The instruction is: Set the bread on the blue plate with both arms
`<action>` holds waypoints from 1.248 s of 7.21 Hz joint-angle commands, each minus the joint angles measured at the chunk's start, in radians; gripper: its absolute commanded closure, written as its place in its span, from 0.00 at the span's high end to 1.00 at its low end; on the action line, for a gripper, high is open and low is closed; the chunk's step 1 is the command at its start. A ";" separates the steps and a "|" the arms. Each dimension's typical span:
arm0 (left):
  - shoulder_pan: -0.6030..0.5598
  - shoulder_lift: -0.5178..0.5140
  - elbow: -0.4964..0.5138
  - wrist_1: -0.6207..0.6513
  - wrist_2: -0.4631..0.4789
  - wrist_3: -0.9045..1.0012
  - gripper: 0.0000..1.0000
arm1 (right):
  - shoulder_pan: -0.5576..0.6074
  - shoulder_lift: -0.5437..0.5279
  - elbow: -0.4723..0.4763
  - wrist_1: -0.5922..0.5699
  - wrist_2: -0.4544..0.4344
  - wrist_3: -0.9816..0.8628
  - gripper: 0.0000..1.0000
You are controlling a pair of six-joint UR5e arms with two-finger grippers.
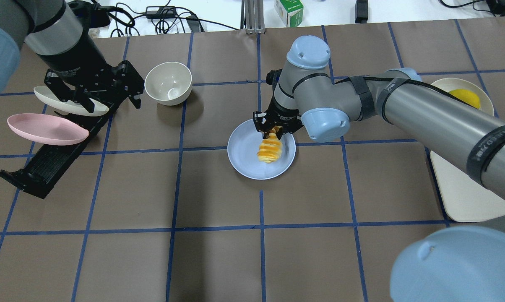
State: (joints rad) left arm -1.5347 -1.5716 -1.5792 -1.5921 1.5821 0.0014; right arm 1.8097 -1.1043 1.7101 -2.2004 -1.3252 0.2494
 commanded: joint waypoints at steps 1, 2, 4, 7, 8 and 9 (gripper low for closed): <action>-0.041 0.025 -0.018 -0.021 0.012 -0.003 1.00 | 0.000 -0.002 -0.001 -0.001 0.011 0.010 1.00; -0.039 0.033 -0.021 -0.026 0.013 0.002 1.00 | -0.004 -0.009 -0.021 0.005 -0.003 -0.002 1.00; -0.027 0.035 -0.021 -0.032 0.012 0.009 1.00 | -0.068 -0.080 -0.110 0.176 -0.059 -0.126 1.00; 0.026 0.032 -0.010 -0.025 0.026 0.105 1.00 | -0.168 -0.306 -0.230 0.521 -0.168 -0.255 1.00; 0.045 0.036 -0.007 -0.037 0.027 0.130 1.00 | -0.174 -0.380 -0.239 0.563 -0.216 -0.322 1.00; 0.038 0.035 -0.018 -0.039 0.016 0.067 1.00 | -0.174 -0.429 -0.244 0.602 -0.259 -0.335 1.00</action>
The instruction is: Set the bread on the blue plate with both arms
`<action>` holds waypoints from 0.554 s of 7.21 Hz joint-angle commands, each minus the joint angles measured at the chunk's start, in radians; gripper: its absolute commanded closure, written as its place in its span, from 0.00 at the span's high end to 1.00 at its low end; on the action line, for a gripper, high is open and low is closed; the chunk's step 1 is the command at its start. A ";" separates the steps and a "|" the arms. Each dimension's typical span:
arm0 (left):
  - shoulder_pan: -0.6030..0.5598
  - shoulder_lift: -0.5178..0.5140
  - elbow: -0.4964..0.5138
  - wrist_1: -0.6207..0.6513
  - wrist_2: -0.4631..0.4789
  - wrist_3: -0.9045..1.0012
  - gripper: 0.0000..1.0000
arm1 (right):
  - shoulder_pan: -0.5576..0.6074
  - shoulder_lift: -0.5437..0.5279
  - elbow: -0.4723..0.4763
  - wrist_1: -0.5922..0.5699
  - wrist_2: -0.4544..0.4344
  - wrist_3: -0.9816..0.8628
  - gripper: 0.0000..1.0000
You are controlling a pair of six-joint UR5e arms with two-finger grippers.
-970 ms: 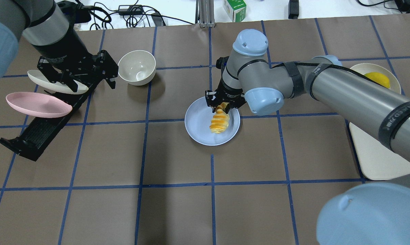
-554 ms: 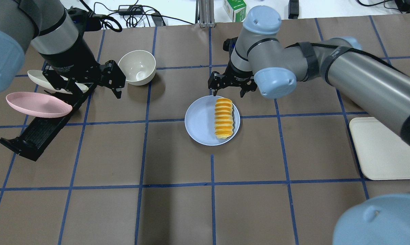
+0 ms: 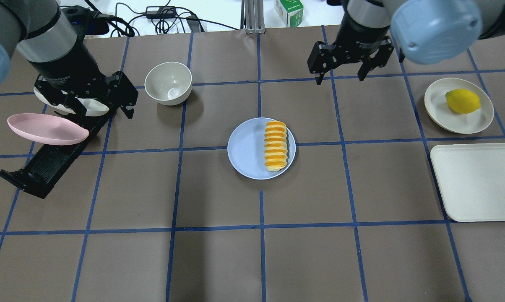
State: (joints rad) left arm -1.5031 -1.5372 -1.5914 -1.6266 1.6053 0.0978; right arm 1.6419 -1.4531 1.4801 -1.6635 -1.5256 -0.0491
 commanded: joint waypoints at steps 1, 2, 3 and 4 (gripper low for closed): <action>-0.008 -0.006 -0.005 -0.003 -0.011 -0.074 1.00 | -0.007 -0.081 -0.001 0.085 -0.061 -0.035 1.00; -0.018 -0.009 -0.005 -0.003 -0.013 -0.079 1.00 | -0.001 -0.081 0.020 0.096 -0.053 -0.012 1.00; -0.019 -0.009 -0.007 -0.003 -0.012 -0.079 1.00 | -0.008 -0.081 0.061 0.062 -0.045 -0.011 1.00; -0.019 -0.008 -0.007 -0.003 -0.010 -0.078 1.00 | -0.011 -0.078 0.071 0.053 -0.044 0.030 1.00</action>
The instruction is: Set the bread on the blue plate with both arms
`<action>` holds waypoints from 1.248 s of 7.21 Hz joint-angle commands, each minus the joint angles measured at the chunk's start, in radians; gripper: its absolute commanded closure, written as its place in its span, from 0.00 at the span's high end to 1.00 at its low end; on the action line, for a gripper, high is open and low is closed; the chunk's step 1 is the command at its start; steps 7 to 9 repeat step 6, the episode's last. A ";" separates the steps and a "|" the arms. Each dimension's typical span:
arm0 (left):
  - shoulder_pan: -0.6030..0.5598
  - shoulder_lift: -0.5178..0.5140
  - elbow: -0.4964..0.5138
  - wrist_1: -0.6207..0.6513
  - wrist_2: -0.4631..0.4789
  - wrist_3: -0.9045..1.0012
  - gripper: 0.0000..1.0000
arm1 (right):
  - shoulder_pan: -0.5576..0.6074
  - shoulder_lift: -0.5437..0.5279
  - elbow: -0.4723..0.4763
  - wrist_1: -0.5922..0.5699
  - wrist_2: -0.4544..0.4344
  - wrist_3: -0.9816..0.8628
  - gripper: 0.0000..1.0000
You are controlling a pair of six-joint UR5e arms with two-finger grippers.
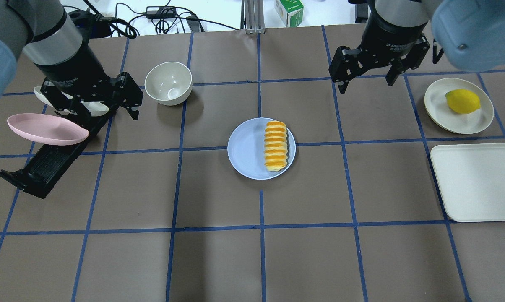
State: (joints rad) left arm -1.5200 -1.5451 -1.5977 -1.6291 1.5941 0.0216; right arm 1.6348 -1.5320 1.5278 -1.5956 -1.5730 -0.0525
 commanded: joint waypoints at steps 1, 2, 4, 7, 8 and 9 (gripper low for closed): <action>-0.002 -0.001 -0.002 -0.002 0.007 -0.002 1.00 | -0.022 0.001 0.023 -0.014 0.004 0.043 1.00; -0.002 -0.001 -0.002 0.000 0.015 0.003 1.00 | -0.026 0.000 0.023 -0.014 -0.005 0.039 1.00; -0.002 -0.001 -0.002 0.000 0.010 0.003 1.00 | -0.026 0.000 0.023 -0.012 0.005 0.042 1.00; -0.002 -0.001 -0.002 0.000 0.012 0.001 1.00 | -0.029 0.000 0.023 -0.014 0.004 0.036 1.00; -0.002 -0.001 -0.002 0.000 0.012 0.001 1.00 | -0.029 0.000 0.023 -0.014 0.004 0.036 1.00; -0.002 -0.001 -0.002 0.000 0.012 0.001 1.00 | -0.029 0.000 0.023 -0.014 0.004 0.036 1.00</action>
